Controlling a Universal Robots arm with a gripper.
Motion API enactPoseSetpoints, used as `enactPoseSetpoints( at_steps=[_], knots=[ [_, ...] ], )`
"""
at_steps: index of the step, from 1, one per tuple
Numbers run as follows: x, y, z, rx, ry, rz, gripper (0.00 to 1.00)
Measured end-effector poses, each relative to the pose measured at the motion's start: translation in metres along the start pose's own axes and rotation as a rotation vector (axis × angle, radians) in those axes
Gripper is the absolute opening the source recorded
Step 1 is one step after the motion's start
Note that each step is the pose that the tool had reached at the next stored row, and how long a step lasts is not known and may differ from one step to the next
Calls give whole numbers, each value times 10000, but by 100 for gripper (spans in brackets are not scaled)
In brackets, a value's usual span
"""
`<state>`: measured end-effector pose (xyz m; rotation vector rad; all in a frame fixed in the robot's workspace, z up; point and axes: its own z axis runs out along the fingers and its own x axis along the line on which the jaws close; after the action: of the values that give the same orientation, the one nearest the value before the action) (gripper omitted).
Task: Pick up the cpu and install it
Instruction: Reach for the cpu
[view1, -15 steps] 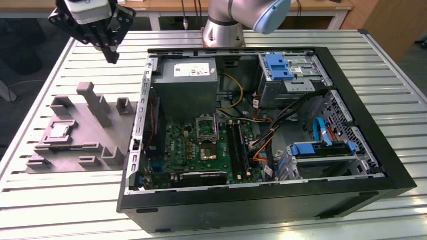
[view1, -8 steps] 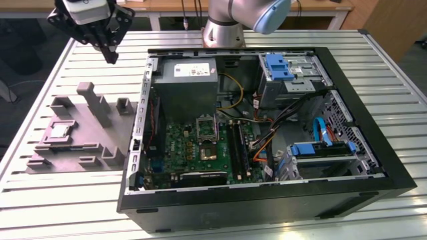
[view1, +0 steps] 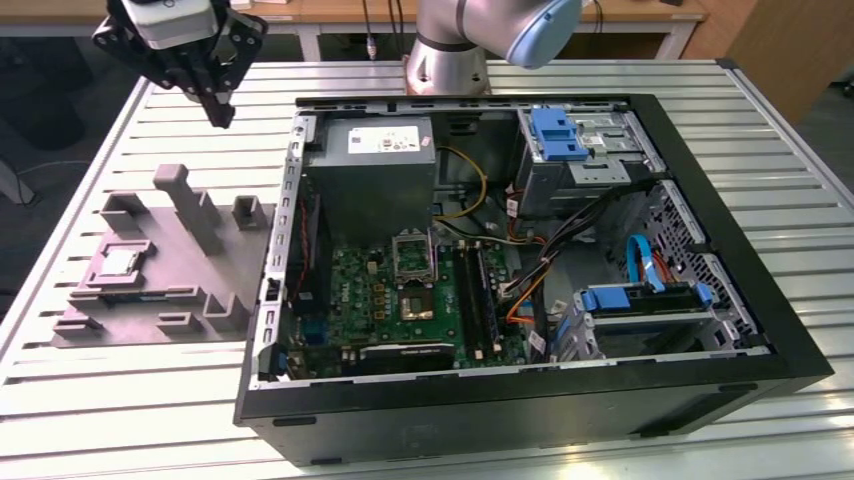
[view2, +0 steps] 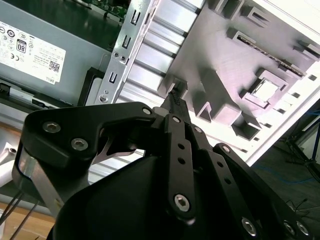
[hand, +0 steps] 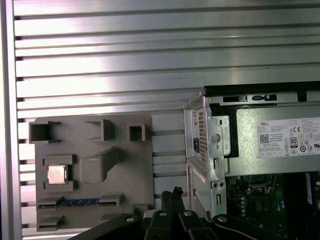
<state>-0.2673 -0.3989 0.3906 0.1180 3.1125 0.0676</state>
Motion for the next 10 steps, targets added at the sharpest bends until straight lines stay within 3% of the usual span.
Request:
enactPoseSetpoints(
  at_steps=[6, 10],
  knots=[
    [11, -1, 0, 0, 0, 0, 11],
    [57, -4, 2, 0, 0, 0, 11]
  ],
)
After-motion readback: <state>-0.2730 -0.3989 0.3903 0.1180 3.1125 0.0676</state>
